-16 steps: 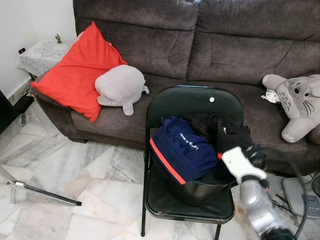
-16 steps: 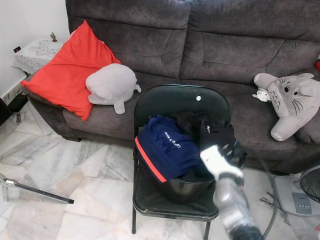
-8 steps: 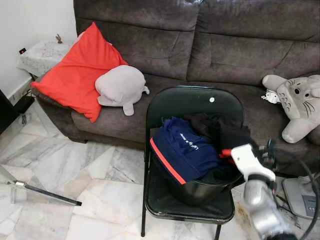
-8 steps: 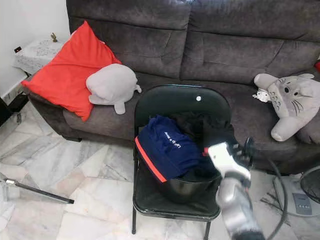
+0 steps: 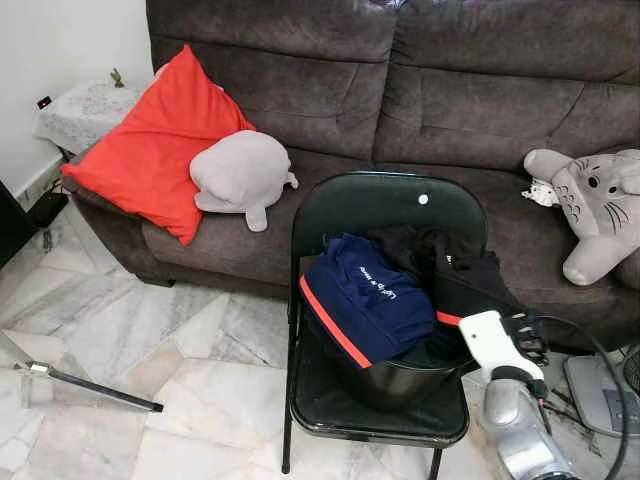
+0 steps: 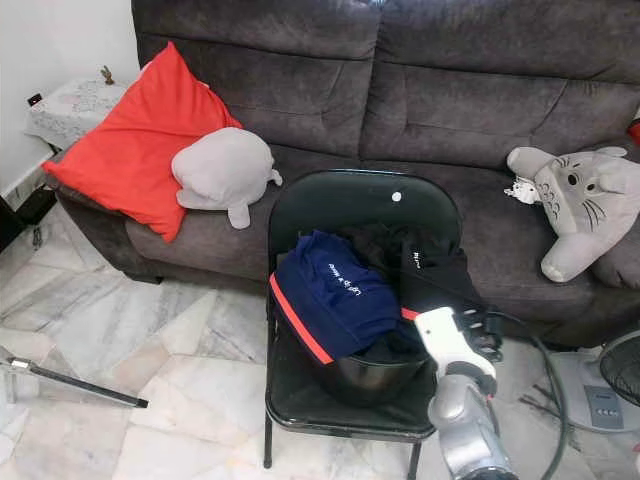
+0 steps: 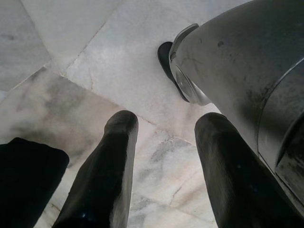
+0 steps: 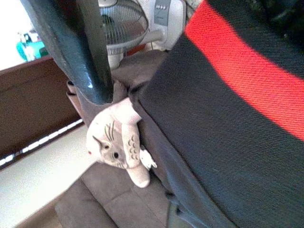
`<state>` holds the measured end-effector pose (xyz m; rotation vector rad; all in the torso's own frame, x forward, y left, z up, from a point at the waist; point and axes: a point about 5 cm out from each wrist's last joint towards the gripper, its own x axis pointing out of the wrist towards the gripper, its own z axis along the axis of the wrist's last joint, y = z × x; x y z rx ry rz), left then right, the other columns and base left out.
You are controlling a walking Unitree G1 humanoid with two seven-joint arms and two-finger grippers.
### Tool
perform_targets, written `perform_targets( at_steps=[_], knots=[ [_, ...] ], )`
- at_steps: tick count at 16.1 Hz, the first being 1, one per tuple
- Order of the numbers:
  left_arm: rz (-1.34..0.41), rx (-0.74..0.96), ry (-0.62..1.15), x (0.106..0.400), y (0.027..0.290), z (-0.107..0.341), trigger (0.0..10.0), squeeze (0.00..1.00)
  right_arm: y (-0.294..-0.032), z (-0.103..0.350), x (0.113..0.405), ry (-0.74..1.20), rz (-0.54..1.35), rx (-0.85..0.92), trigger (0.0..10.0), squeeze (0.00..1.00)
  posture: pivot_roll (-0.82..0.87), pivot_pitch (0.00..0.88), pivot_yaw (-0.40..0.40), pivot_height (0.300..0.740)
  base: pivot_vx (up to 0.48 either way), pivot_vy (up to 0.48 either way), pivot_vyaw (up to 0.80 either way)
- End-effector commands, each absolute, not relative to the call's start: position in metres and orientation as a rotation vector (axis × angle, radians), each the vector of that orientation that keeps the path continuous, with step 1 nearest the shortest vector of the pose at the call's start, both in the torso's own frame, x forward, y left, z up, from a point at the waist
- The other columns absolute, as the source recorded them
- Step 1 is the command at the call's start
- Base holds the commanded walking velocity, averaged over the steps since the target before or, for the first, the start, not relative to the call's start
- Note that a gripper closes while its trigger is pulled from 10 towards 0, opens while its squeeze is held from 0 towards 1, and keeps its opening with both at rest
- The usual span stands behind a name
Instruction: Hang hanger
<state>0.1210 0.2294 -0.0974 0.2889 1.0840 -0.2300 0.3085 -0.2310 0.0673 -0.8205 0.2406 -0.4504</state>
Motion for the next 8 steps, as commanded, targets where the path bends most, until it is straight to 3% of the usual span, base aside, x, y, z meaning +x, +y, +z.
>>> perform_targets(
  at_steps=[1,8],
  knots=[
    [-0.233,0.284,1.112,0.1124,0.2301,-0.1000,10.0,0.00,-0.2369,0.0656,0.3053,0.260,-0.489,-0.806,10.0,0.00,0.00,0.122,-0.020,0.740,0.000,0.000,0.00],
    [-0.236,0.286,1.112,0.1126,0.2298,-0.1000,10.0,0.00,-0.2389,0.0575,0.3006,0.269,-0.506,-0.791,10.0,0.00,0.00,0.118,-0.020,0.740,0.000,0.000,0.00]
  ],
)
